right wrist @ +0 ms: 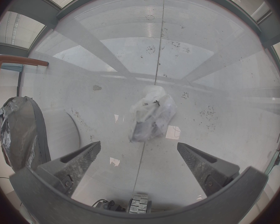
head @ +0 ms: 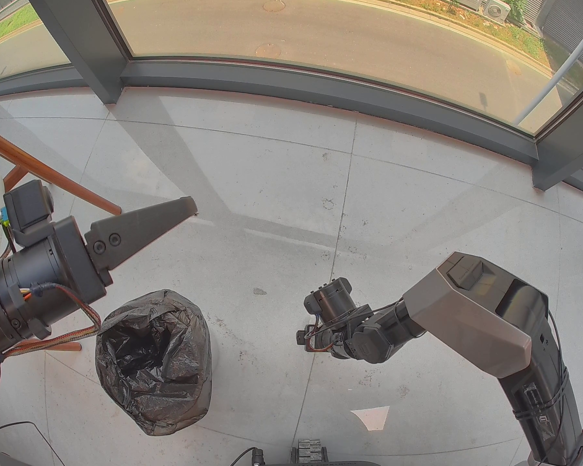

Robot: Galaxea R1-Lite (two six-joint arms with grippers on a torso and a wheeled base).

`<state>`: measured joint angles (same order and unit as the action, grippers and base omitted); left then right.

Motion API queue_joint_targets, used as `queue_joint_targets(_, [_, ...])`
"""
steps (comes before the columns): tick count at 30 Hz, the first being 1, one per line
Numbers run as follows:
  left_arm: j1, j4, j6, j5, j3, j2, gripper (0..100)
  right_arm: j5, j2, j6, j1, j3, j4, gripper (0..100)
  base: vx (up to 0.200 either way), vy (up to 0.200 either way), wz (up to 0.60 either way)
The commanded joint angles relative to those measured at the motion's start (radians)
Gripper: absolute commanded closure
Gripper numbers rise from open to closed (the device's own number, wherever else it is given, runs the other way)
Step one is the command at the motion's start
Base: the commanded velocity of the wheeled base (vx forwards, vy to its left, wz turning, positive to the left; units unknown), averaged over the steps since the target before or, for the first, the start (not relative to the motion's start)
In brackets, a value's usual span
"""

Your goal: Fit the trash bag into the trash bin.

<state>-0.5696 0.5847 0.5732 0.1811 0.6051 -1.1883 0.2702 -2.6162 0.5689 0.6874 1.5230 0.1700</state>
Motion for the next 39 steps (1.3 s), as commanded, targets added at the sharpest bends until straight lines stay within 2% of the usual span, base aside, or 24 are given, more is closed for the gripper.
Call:
queue_joint_targets(1, [-0.001, 0.0, 0.001, 0.0, -0.001, -0.004, 0, -0.017, -0.056, 0.006, -0.006, 0.109, -0.067, 0, 0.0, 0.0, 0.0])
queue_joint_targets(9, [0.0, 0.0, 0.001, 0.0, -0.001, -0.005, 0, -0.025, -0.094, 0.003, -0.009, 0.203, -0.086, 0, 0.0, 0.0, 0.0])
queue_joint_targets(14, [0.0, 0.0, 0.001, 0.0, -0.001, -0.005, 0, -0.026, -0.104, 0.005, -0.029, 0.255, -0.153, 0, 0.0, 0.0, 0.0])
queue_joint_targets(29, [0.0, 0.001, -0.001, 0.001, -0.013, -0.008, 0, -0.026, -0.122, 0.006, -0.059, 0.292, -0.158, 0, 0.0, 0.0, 0.0])
queue_joint_targets(30, [0.0, 0.001, -0.001, 0.001, -0.013, -0.008, 0, -0.026, -0.122, 0.005, -0.059, 0.29, -0.159, 100, 0.0, 0.0, 0.0])
queue_joint_targets(39, [0.0, 0.001, -0.001, 0.001, -0.011, -0.008, 0, -0.025, -0.12, 0.006, -0.059, 0.287, -0.162, 100, 0.0, 0.0, 0.0])
